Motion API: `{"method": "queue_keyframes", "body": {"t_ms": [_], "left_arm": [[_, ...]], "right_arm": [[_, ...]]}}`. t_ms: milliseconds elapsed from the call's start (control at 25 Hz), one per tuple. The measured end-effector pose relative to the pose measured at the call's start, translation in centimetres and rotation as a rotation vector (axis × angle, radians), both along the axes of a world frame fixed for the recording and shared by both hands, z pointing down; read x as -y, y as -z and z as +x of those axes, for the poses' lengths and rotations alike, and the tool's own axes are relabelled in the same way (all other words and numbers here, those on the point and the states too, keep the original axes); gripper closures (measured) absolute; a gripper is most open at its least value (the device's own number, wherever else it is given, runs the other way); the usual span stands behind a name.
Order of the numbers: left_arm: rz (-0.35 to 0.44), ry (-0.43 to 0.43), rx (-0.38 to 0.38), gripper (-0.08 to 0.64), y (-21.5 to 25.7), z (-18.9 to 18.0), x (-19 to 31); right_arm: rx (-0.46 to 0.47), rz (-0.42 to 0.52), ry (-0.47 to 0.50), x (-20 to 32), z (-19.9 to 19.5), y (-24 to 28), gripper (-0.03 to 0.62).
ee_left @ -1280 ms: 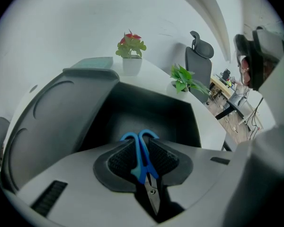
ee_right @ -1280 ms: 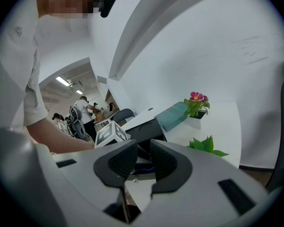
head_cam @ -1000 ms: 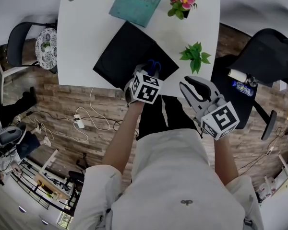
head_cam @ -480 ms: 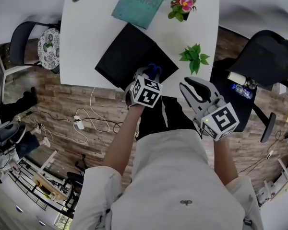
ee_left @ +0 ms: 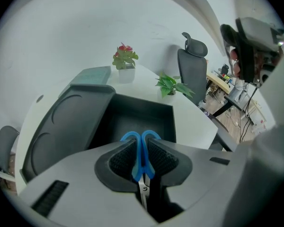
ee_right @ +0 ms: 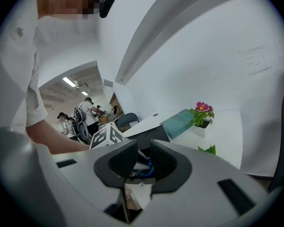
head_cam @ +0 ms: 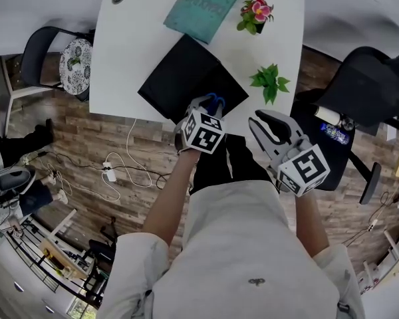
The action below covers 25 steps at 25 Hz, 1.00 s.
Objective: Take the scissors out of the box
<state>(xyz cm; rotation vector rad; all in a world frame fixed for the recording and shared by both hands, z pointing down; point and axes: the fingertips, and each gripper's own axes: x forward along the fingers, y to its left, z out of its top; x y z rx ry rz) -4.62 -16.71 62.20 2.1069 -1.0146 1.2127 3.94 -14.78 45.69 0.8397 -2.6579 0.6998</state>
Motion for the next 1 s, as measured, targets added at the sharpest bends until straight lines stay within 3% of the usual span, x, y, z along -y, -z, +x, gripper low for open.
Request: {"method": "queue_keyframes", "body": {"t_ms": [1000], "left_arm": [[0.165, 0.095, 0.016, 0.472, 7.0, -0.9, -2.7]], "right_arm": [[0.034, 0.135, 0.093, -2.7, -0.3, 4.9, 0.512]]}}
